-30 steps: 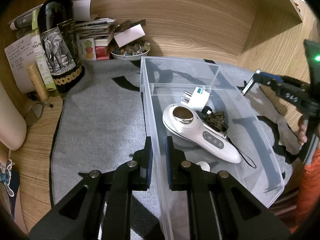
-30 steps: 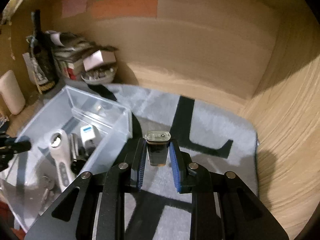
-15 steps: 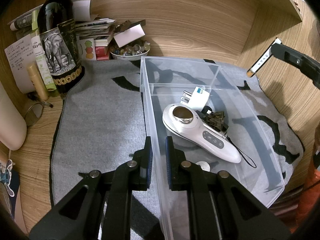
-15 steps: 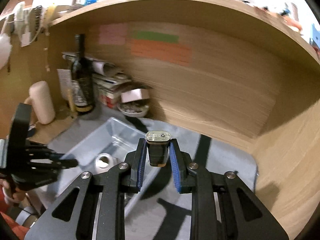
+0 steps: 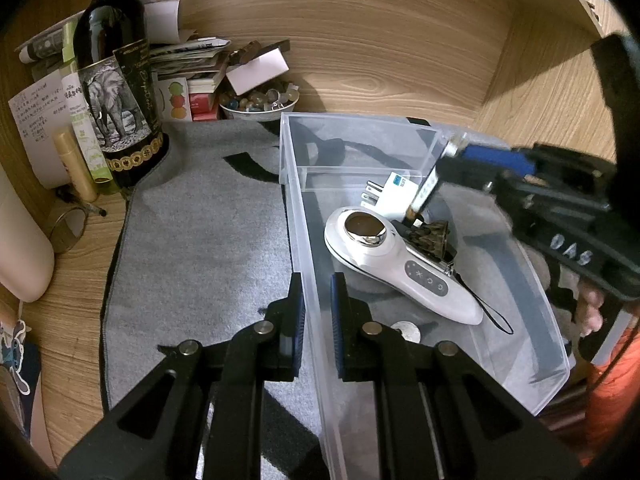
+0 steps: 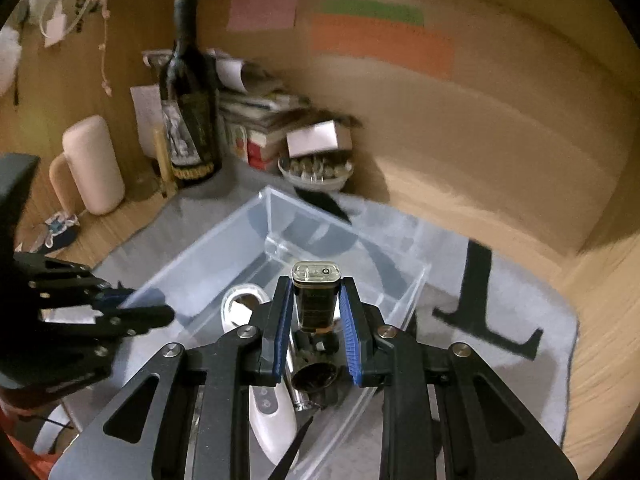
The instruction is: Organize rigid objects
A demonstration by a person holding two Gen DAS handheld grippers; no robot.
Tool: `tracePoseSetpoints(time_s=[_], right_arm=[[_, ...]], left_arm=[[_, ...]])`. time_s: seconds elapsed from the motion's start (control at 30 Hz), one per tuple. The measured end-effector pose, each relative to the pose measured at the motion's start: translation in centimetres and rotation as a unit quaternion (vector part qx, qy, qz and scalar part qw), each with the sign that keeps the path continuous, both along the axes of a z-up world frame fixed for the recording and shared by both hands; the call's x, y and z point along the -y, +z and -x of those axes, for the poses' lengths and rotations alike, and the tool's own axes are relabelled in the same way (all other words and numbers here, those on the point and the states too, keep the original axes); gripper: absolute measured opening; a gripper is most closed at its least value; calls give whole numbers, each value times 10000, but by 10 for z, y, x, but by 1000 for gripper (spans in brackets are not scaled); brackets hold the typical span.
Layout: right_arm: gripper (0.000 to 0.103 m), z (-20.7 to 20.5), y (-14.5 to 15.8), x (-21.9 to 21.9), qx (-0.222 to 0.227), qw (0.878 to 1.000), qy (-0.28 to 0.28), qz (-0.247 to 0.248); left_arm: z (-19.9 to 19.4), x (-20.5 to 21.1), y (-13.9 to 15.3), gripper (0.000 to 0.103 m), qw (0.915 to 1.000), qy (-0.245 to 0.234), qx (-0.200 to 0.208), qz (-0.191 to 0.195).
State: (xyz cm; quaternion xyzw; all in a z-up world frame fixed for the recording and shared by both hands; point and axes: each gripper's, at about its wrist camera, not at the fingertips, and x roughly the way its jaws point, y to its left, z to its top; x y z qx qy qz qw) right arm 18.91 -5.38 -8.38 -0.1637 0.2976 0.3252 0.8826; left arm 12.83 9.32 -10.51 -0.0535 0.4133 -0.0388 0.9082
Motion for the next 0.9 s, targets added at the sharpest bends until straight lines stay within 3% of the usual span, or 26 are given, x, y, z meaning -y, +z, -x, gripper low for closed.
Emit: tracePoseSetpoints(time_s=[0.3, 0.33, 0.4, 0.73, 0.9], right_arm=[[23, 11, -15, 10, -230, 9992, 58, 327], [24, 12, -16, 10, -267, 9989, 68, 368], [40, 13, -19, 10, -382, 9983, 75, 445], [57, 35, -2, 23, -107, 9997, 53, 196], [61, 47, 14, 39, 87, 9999, -77, -73]], left_arm=[[0, 1, 0, 11, 10000, -2, 3, 9], [0, 1, 0, 11, 10000, 1, 2, 12], [0, 2, 0, 11, 10000, 6, 0, 23], [2, 2, 4, 11, 10000, 72, -6, -51], [11, 2, 20, 11, 9996, 160, 193, -134]])
